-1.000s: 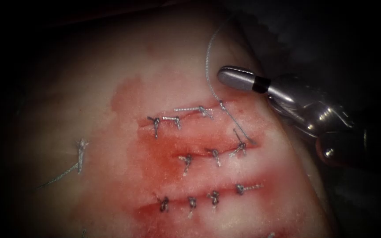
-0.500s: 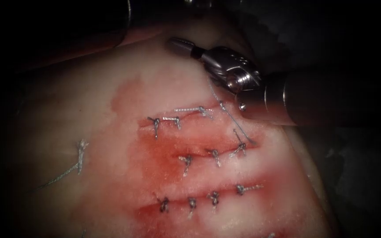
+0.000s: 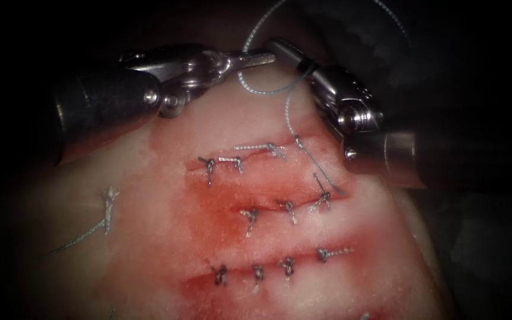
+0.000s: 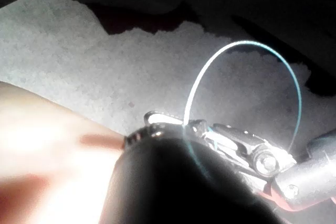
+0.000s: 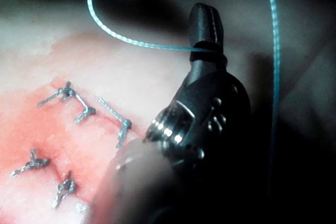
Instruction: Wound Closure
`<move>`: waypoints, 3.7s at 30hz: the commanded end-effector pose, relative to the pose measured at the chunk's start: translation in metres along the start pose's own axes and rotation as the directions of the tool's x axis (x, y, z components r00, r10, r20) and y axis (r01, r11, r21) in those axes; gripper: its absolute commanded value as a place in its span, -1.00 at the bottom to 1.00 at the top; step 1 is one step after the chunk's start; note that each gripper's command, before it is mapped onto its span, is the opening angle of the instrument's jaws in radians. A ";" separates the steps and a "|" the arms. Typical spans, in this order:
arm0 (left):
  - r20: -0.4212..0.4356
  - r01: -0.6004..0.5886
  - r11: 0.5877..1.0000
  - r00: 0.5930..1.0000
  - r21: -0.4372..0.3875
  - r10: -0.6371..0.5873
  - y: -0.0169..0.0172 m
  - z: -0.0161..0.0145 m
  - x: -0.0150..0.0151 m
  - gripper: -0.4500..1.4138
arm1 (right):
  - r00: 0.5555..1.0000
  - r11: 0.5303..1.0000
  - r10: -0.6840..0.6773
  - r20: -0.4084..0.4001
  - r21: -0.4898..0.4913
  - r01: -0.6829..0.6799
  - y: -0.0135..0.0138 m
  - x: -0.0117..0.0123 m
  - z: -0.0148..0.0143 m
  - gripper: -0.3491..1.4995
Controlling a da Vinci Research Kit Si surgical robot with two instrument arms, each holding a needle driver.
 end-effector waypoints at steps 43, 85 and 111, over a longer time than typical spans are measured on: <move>-0.182 0.052 0.998 0.982 -0.031 -0.057 0.0105 0.0099 0.0037 -1.00 | 0.972 0.871 -0.233 -0.024 -0.451 0.197 0.0011 0.0001 0.0008 0.18; -0.130 -0.076 0.976 0.986 0.204 0.104 0.0083 0.0120 0.0030 -1.00 | 0.265 0.036 -0.962 -0.060 -0.995 -0.096 0.0049 -0.0025 0.0028 -1.00; -0.103 -0.104 0.969 0.986 0.223 0.130 0.0070 0.0127 0.0029 -1.00 | -0.120 -0.071 -0.985 0.125 -0.924 -0.376 0.0047 -0.0036 0.0001 -0.56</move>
